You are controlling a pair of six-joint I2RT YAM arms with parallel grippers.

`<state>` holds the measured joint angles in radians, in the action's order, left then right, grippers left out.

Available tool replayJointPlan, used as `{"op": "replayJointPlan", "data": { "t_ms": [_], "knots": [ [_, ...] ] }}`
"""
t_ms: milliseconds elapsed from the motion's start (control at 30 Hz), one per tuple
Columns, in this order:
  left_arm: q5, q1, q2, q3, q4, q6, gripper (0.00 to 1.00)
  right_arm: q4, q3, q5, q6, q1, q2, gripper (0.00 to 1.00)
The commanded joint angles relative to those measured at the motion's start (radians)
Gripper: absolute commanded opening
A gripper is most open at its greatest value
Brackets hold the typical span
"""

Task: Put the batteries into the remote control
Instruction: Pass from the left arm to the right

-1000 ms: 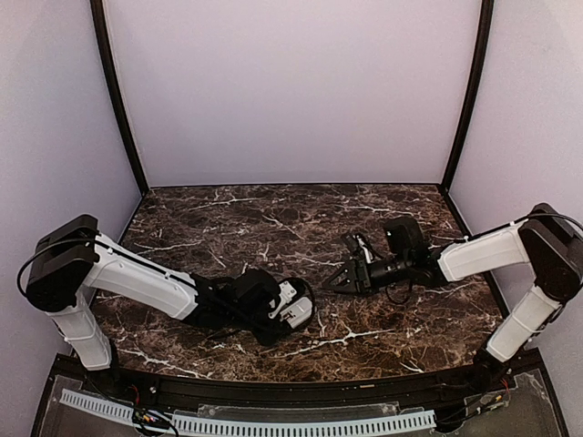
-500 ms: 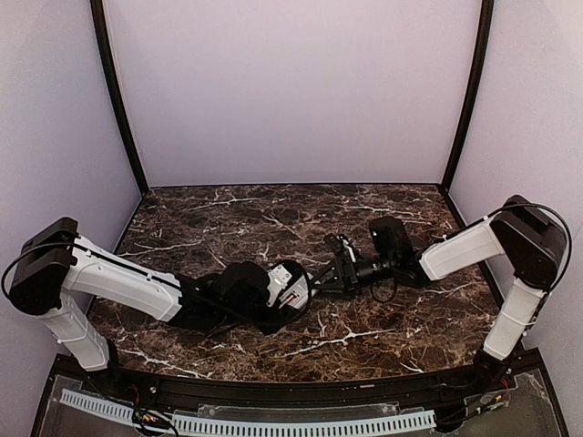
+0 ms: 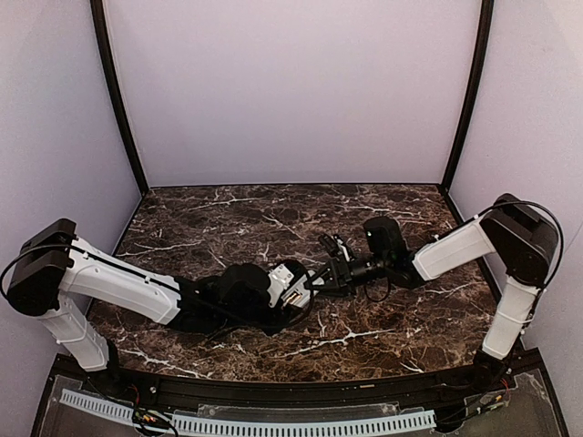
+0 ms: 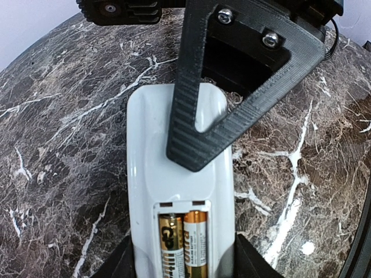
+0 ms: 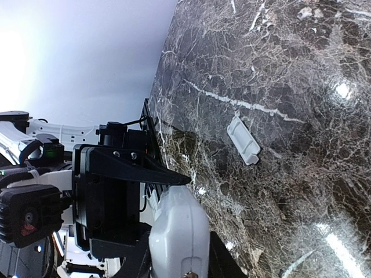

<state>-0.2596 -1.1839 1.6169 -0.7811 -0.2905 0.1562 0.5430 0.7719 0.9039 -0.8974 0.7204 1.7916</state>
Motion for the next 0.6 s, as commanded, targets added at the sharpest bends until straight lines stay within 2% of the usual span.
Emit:
{"op": "replayJointPlan", "data": {
  "t_ms": [0, 33, 167, 200, 267, 400, 567],
  "knots": [
    [-0.024, -0.008, -0.045, 0.003, -0.022, -0.012, 0.34, 0.045, 0.016, 0.019, -0.006, 0.014, 0.014, 0.23],
    [-0.022, -0.008, -0.050, 0.004, -0.020, -0.009, 0.36, 0.046, 0.015, 0.025, -0.006, 0.013, 0.013, 0.19],
    [0.012, -0.003, -0.083, 0.016, -0.001, 0.010, 0.58, 0.039, 0.012, 0.038, 0.014, 0.012, 0.002, 0.01],
    [0.037, -0.001, -0.106, 0.023, -0.002, 0.015, 0.65, 0.032, 0.013, 0.041, 0.026, 0.011, -0.002, 0.00],
    [0.084, 0.012, -0.146, 0.051, -0.012, 0.030, 0.71, 0.007, 0.012, 0.044, 0.062, 0.010, -0.016, 0.00],
    [0.203, 0.047, -0.225, 0.106, -0.033, 0.051, 0.77, -0.053, 0.013, 0.045, 0.149, 0.007, -0.060, 0.00],
    [0.338, 0.114, -0.236, 0.102, 0.001, 0.121, 0.77, -0.130, 0.020, 0.034, 0.244, 0.009, -0.118, 0.00]
  ]
}}
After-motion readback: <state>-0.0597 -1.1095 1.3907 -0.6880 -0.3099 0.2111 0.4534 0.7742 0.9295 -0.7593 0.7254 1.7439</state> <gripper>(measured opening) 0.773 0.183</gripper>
